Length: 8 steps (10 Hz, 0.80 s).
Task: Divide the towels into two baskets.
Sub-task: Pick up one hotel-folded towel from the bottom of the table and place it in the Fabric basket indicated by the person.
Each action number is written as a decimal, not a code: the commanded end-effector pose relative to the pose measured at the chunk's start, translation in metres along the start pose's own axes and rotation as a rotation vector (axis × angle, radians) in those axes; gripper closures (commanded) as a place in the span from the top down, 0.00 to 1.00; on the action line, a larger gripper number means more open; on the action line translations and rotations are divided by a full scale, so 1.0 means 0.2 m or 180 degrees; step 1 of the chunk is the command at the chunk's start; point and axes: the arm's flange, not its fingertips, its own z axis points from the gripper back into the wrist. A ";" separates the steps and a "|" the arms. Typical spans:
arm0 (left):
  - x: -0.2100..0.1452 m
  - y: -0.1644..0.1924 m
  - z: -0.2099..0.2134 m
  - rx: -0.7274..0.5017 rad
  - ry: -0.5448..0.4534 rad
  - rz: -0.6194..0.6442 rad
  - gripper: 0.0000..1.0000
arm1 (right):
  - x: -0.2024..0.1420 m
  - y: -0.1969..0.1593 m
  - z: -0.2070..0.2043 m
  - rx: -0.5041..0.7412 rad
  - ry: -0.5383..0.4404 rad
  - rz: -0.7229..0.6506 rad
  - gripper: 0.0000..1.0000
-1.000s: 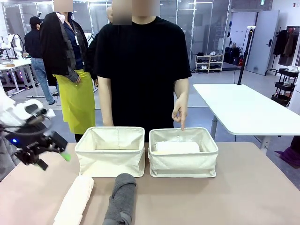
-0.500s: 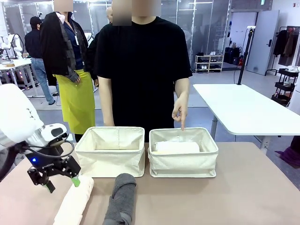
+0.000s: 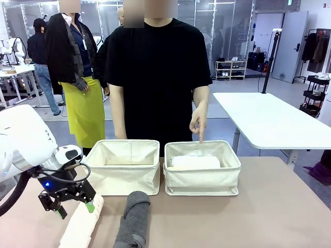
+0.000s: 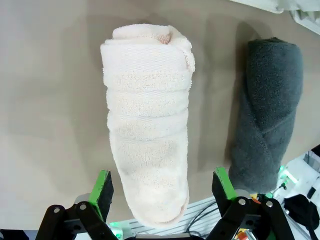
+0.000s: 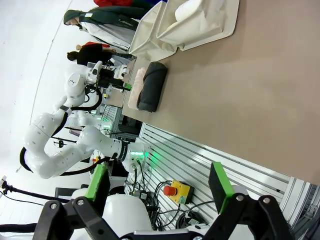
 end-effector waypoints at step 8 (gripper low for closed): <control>0.10 -0.05 -0.14 0.0103 0.0180 0.0003 1.00 | 0.00 0.01 0.00 0.0018 -0.0018 0.0050 1.00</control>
